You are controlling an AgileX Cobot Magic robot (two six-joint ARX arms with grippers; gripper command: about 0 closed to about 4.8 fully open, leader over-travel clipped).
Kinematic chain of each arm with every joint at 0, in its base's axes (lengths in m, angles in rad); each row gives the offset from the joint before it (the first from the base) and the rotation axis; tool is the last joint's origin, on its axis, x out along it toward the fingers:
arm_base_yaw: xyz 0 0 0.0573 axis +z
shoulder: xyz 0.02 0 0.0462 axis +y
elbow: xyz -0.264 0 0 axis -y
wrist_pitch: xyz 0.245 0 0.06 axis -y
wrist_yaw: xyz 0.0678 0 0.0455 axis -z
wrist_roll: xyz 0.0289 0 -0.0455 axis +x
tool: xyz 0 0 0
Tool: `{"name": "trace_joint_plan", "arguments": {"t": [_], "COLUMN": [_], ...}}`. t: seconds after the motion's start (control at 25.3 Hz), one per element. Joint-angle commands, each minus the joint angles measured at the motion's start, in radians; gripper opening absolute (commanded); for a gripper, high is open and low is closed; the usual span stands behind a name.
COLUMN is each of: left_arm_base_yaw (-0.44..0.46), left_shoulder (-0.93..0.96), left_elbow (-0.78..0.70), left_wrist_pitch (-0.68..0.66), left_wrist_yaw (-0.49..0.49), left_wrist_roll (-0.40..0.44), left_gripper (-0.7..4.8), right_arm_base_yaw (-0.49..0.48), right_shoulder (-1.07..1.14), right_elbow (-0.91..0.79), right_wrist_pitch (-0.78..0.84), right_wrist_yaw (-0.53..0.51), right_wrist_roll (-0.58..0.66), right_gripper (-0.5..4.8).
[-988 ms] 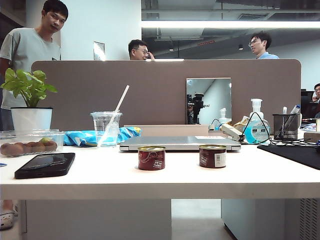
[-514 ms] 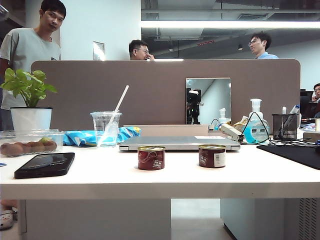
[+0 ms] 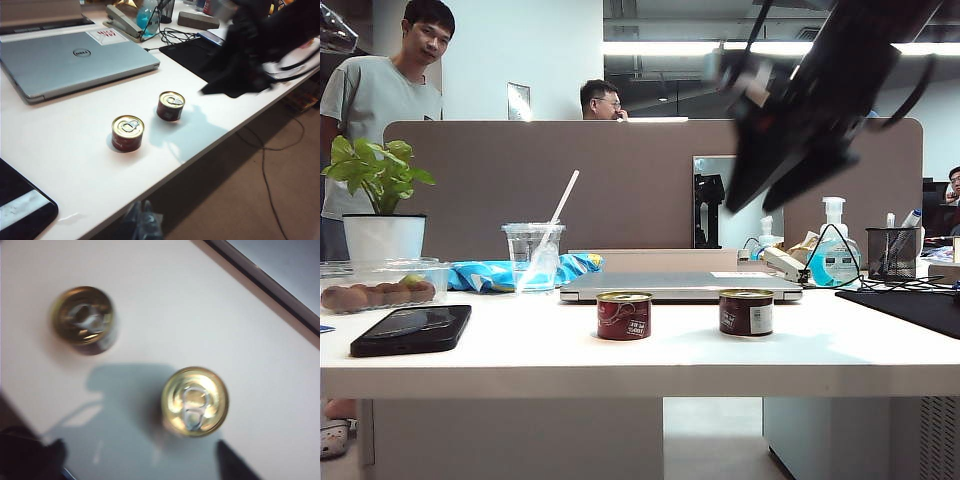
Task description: Stack a can of tomatoes on the right onto the can of tomatoes on the left.
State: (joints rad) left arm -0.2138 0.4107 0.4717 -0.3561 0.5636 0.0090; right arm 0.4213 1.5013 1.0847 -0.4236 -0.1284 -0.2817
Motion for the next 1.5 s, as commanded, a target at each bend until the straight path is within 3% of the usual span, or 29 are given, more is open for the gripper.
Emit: {"name": "trace_joint_plan", "arguments": {"t": [0.04,0.4,0.79,0.99,1.15,1.42,1.5], "left_arm_base_yaw": [0.002,0.001,0.001,0.001,0.001,0.001,0.001], "left_shoulder": [-0.003,-0.006,-0.006,-0.006,-0.006,-0.006,-0.006], "left_elbow": [0.004,0.004,0.004,0.004,0.004,0.004,0.004], "left_wrist_pitch": [0.012,0.012,0.011,-0.002,-0.016,-0.018,-0.017], "left_wrist_yaw": [0.014,0.042,0.042,0.043,0.043,0.042,0.042], "left_wrist_roll": [-0.010,-0.009,-0.009,-0.009,-0.009,-0.009,-0.009], "left_gripper": [-0.04,-0.04,-0.04,-0.04,-0.04,-0.04,-0.04], "right_arm_base_yaw": [-0.002,-0.002,-0.002,-0.005,-0.014,-0.027,-0.029], "right_shoulder": [0.069,0.187,0.249,0.250,0.250,0.255,0.255], "right_elbow": [0.016,0.017,0.016,0.016,0.016,0.016,0.016], "right_wrist_pitch": [0.077,0.215,0.221,0.220,0.219,0.211,0.212], "right_wrist_yaw": [0.064,0.043,0.045,0.052,0.056,0.055,0.055], "right_wrist_roll": [-0.003,-0.003,-0.003,-0.003,0.000,0.012,0.012], "right_gripper": [4.45,4.45,4.39,3.81,2.97,2.94,3.33]}}
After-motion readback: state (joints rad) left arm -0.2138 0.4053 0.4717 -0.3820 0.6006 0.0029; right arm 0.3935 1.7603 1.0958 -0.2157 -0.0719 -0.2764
